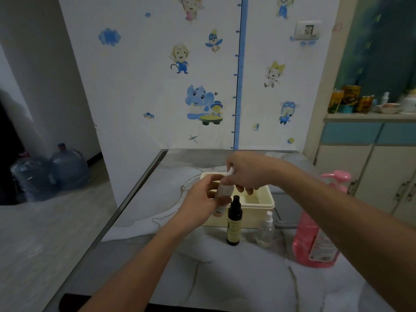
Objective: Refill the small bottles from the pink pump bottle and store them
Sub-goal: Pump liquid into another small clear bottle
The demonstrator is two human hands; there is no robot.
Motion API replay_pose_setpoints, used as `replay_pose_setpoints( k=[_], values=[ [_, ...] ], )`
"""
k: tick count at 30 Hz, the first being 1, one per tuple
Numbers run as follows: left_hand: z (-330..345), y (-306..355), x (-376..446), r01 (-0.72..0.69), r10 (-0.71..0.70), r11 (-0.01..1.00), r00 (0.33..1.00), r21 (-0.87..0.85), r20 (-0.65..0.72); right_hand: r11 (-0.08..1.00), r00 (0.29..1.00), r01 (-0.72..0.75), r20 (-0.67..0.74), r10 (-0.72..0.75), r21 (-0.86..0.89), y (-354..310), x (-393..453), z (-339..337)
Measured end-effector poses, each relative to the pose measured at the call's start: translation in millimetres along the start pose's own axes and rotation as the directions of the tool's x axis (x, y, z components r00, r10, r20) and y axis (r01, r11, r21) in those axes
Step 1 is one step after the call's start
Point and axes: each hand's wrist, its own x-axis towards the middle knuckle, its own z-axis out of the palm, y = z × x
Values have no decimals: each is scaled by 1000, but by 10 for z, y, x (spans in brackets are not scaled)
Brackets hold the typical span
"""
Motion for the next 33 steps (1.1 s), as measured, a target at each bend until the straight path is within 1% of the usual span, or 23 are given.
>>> replay_pose_setpoints(
  k=[3, 5, 7, 9, 11, 12, 14, 15, 16, 17, 19, 21, 22, 24, 28, 31, 33],
  values=[
    [51, -113, 23, -18, 20, 999, 999, 31, -50, 999, 992, -8, -125, 13, 40, 78, 16, 146],
    [103, -178, 43, -22, 26, 999, 996, 40, -87, 992, 975, -18, -218, 45, 127, 132, 32, 252],
    [133, -192, 66, -41, 44, 999, 989, 25, -142, 968, 950, -12, -298, 89, 251, 136, 51, 330],
    [120, -169, 122, -64, 65, 998, 977, 11, -205, 937, 929, -4, -346, 133, 350, 125, 60, 352],
    [70, -130, 192, -72, 64, 997, 974, -30, -218, 914, 911, -5, -375, 171, 406, 135, -16, 354],
    [37, -122, 229, -69, 57, 996, 974, -51, -219, 900, 886, -2, -417, 204, 436, 174, -85, 378],
    [-43, -143, 301, -61, 43, 996, 972, -71, -232, 878, 780, 23, -557, 284, 479, 293, -284, 538],
    [-81, -164, 334, -57, 37, 995, 970, -76, -242, 878, 722, 22, -615, 316, 478, 386, -394, 704],
    [-106, -181, 373, -55, 32, 995, 968, -85, -250, 896, 692, -19, -641, 332, 444, 491, -499, 909],
    [-126, -194, 400, -56, 31, 994, 966, -93, -256, 921, 698, -97, -634, 333, 377, 605, -584, 1143],
    [-129, -226, 474, -53, 17, 991, 963, -126, -267, 946, 768, -247, -553, 323, 209, 880, -654, 1605],
    [-90, -272, 566, -27, -14, 989, 963, -146, -270, 948, 854, -308, -417, 312, 78, 1123, -643, 1958],
    [-61, -286, 613, -13, -27, 989, 963, -144, -267, 947, 879, -319, -358, 313, 44, 1191, -630, 2061],
    [2, -308, 713, 13, -46, 991, 967, -133, -251, 937, 887, -339, -305, 348, 83, 1253, -590, 2175],
    [146, -322, 907, 23, -42, 994, 984, -111, -172, 917, 889, -369, -232, 396, 151, 1280, -521, 2226],
    [225, -371, 1034, 59, -67, 996, 989, -66, -130, 922, 888, -359, -252, 385, 146, 1288, -500, 2220],
    [261, -425, 1110, 93, -100, 993, 990, -69, -101, 928, 888, -350, -271, 371, 126, 1286, -498, 2213]
  ],
)
